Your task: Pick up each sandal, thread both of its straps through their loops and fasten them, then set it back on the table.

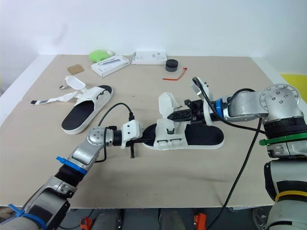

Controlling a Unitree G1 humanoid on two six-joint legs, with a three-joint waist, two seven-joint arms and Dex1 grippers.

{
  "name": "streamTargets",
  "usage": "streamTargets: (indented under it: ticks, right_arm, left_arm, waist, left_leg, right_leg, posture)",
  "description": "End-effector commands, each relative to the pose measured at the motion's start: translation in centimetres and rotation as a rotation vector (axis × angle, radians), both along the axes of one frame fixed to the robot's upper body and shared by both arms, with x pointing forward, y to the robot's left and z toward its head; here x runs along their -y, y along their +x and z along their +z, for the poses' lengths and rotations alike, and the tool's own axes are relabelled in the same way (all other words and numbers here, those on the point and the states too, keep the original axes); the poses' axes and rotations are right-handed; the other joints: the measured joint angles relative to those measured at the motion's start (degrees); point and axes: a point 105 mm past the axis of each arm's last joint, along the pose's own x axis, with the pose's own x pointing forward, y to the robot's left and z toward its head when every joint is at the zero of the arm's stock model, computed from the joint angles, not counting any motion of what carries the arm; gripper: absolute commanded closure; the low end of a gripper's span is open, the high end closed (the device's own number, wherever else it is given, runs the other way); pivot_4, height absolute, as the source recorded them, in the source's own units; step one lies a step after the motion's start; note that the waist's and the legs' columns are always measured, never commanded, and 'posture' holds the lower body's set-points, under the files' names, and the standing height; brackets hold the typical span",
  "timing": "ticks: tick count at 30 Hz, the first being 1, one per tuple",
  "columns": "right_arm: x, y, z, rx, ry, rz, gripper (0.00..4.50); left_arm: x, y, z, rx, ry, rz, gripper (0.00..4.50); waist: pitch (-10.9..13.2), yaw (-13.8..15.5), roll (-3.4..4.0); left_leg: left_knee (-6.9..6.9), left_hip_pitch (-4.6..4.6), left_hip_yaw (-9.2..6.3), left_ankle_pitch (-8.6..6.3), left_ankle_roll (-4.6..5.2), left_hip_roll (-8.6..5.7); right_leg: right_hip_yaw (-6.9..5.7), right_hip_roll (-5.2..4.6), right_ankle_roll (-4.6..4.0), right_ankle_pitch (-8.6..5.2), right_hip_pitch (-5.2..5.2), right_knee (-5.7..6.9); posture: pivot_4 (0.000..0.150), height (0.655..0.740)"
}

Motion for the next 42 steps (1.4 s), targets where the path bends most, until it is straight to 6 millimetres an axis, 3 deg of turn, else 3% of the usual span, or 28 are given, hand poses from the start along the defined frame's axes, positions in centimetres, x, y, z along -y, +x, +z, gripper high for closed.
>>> streamTargets:
  ticks: [1, 6, 9, 18, 21, 22, 26, 34, 42]
  right_arm:
    - [0.6, 0.2, 1.1, 0.038, 0.03, -0.01, 4.46]
    - [1.0, 0.3, 0.7, 0.038, 0.01, -0.011, 4.46]
    - [1.2, 1.3, 1.7, 0.069, 0.017, -0.038, 4.46]
    - [0.2, 4.4, 10.8, 0.347, 0.137, -0.079, 4.46]
    - [-0.2, 4.5, 12.1, 0.393, 0.175, -0.064, 4.46]
    - [-0.3, 4.3, 12.1, 0.387, 0.187, -0.046, 4.46]
    - [-1.1, 2.0, 7.9, 0.249, 0.145, 0.097, 4.46]
    - [-1.7, -3.0, 4.6, 0.177, 0.18, 0.339, 4.46]
    - [-0.7, -0.6, 2.2, 0.146, 0.115, 0.198, 4.46]
  left_arm:
    - [-0.4, 0.1, -0.6, -0.014, 0.016, 0.019, 4.5]
    - [-0.4, 0.1, -0.6, -0.015, 0.014, 0.016, 4.5]
    - [-0.4, 0.2, -0.5, -0.015, 0.014, 0.016, 4.5]
    - [-0.4, 0.3, -0.4, -0.017, 0.013, 0.019, 4.5]
    - [-0.4, 0.3, -0.4, -0.018, 0.011, 0.022, 4.5]
    - [-0.4, 0.3, -0.4, -0.019, 0.011, 0.024, 4.5]
    - [-0.5, 0.3, -0.5, -0.021, 0.01, 0.026, 4.5]
    - [-0.6, 0.3, -0.4, -0.028, 0.012, 0.024, 4.5]
    - [-0.5, 0.3, -0.4, -0.031, 0.015, 0.019, 4.5]
  waist:
    - [0.0, -0.02, 0.01]
    - [0.0, -0.02, 0.01]
    - [0.0, -0.03, 0.04]
    - [0.14, -0.07, 0.46]
    - [0.14, -0.06, 0.46]
    - [0.15, -0.06, 0.48]
    - [0.13, -0.01, 0.46]
    - [0.12, -0.08, 0.53]
    - [0.12, -0.14, 0.53]
  left_leg:
    - [0.0, 0.0, 0.0, 0.0, 0.0, 0.0]
    - [0.0, 0.0, 0.0, 0.0, 0.0, 0.0]
    - [0.0, 0.0, 0.0, 0.0, 0.0, 0.0]
    - [-0.02, -0.03, 0.08, 0.04, 0.05, -0.01]
    - [-0.03, -0.04, 0.08, 0.03, 0.05, -0.01]
    - [-0.03, -0.06, 0.08, 0.03, 0.05, -0.01]
    - [-0.07, -0.11, 0.07, 0.03, 0.05, -0.02]
    - [-0.06, -0.12, 0.02, 0.03, 0.05, -0.04]
    - [0.05, -0.1, 0.04, 0.08, 0.11, -0.03]
  right_leg:
    - [0.0, 0.0, 0.0, 0.0, -0.01, 0.0]
    - [0.0, 0.01, 0.0, 0.0, -0.01, 0.0]
    - [0.0, 0.02, 0.0, 0.01, -0.02, 0.0]
    - [0.05, 0.03, 0.07, 0.09, -0.14, 0.01]
    - [0.05, 0.03, 0.06, 0.09, -0.15, 0.01]
    - [0.05, 0.02, 0.06, 0.08, -0.15, 0.01]
    - [0.05, 0.02, 0.16, 0.11, -0.2, 0.03]
    - [0.05, 0.02, 0.31, 0.15, -0.19, 0.06]
    - [0.05, 0.03, 0.1, 0.18, -0.18, 0.06]
  posture:
    - [0.15, 0.74]
    - [0.15, 0.74]
    - [0.15, 0.74]
    - [0.15, 0.74]
    - [0.15, 0.74]
    - [0.15, 0.74]
    - [0.15, 0.74]
    - [0.15, 0.74]
    - [0.15, 0.74]
